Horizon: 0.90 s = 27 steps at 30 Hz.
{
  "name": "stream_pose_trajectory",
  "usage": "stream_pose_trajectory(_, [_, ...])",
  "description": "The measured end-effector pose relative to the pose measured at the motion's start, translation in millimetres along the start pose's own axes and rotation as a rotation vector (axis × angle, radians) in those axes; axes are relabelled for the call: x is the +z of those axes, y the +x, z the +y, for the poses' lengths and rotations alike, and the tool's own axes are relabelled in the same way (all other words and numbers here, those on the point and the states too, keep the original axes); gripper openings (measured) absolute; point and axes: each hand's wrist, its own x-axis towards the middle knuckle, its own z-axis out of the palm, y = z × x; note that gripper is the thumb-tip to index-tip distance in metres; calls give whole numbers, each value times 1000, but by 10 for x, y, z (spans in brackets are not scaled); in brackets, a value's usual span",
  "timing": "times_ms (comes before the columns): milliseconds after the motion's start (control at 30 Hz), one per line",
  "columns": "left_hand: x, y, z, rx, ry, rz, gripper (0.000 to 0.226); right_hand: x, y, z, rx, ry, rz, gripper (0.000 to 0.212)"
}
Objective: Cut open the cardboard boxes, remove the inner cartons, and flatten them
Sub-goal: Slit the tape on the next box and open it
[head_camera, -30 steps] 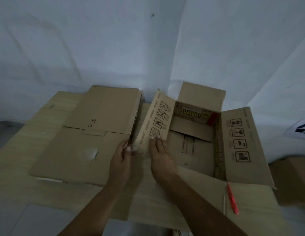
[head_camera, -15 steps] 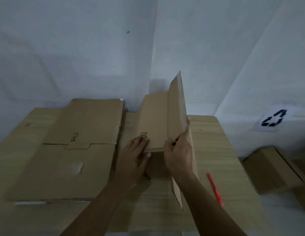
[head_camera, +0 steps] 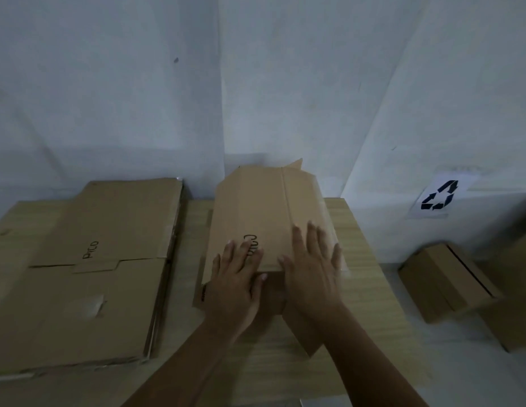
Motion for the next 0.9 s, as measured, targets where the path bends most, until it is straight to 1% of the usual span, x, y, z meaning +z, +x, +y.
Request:
stream_pose_trajectory(67, [14, 4, 1, 14, -14, 6, 52, 60, -7, -20, -41, 36, -137, 65])
stream_pose_trajectory(133, [0, -16, -8, 20, -91, 24, 54, 134, 0, -10, -95, 10, -181, 63])
stream_pose_trajectory(200, [-54, -47, -37, -53, -218, 59, 57, 175, 37, 38, -122, -3, -191, 63])
stream_pose_trajectory(267, [-108, -84, -78, -179, -301, 92, 61, 182, 85, 106, -152, -18, -191, 64])
stream_pose_trajectory(333, [-122, -118, -112, -347, -358, 95, 62, 174, 136, 170, -191, -34, -208, 66])
stream_pose_trajectory(433, [-124, -137, -169, -628, -471, 55, 54, 158, 201, 221, -242, -54, -215, 69])
stream_pose_trajectory(500, [-129, -126, -233, -730, -531, 53, 49, 140, 238, 231, -264, -49, -212, 68])
stream_pose_trajectory(533, [-159, -112, -242, -753, -533, 89, 47, 129, 250, 233, -271, -36, -215, 67])
stream_pose_trajectory(567, [-200, -93, -242, -776, -531, 160, 40, 115, 255, 235, -274, -20, -222, 66])
stream_pose_trajectory(633, [-330, -48, -203, -830, -562, 387, 24, 93, 256, 238, -277, 15, -235, 64])
stream_pose_trajectory(667, [-415, -25, -168, -818, -595, 506, 23, 82, 252, 240, -273, 36, -239, 63])
stream_pose_trajectory(700, [-500, 2, -128, -748, -622, 601, 28, 72, 250, 241, -263, 67, -243, 61])
stream_pose_trajectory(733, [-555, 15, -91, -627, -646, 657, 34, 54, 245, 239, -246, 116, -242, 61])
stream_pose_trajectory(767, [-600, 31, -24, -484, -672, 663, 41, 32, 240, 241, -228, 187, -231, 60])
stream_pose_trajectory(833, [-608, 64, 132, -214, -721, 557, 56, -19, 240, 252, -184, 370, -179, 59])
stream_pose_trajectory(900, [-611, 138, 301, -43, -728, 413, 58, -55, 256, 279, -126, 543, -139, 59])
